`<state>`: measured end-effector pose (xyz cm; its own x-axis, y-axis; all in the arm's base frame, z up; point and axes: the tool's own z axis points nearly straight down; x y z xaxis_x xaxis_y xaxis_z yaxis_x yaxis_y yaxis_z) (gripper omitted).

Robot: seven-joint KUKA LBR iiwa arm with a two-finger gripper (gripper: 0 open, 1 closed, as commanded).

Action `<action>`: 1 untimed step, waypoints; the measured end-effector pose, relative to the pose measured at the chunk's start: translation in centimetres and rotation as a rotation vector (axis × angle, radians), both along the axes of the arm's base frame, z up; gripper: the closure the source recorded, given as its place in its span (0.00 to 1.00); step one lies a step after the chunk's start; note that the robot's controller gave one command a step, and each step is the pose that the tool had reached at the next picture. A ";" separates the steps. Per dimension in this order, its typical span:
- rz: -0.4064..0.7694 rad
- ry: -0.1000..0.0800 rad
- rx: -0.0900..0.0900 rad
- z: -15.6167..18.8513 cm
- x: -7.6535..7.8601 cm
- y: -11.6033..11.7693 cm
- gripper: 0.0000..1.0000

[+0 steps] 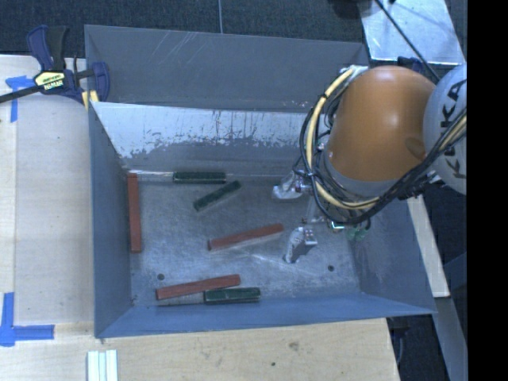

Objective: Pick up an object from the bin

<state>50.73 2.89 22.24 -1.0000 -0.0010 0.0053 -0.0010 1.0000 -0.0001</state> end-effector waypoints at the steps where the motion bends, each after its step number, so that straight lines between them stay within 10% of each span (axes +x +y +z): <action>1: -0.001 -0.008 0.001 0.4 0.2 0.0 0.00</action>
Offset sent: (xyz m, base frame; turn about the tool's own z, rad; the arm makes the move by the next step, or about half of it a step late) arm 0.0046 -0.0177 -0.1524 -0.1467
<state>50.90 2.89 22.63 -1.0000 -0.0003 -0.0030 -0.0003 1.0000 0.0005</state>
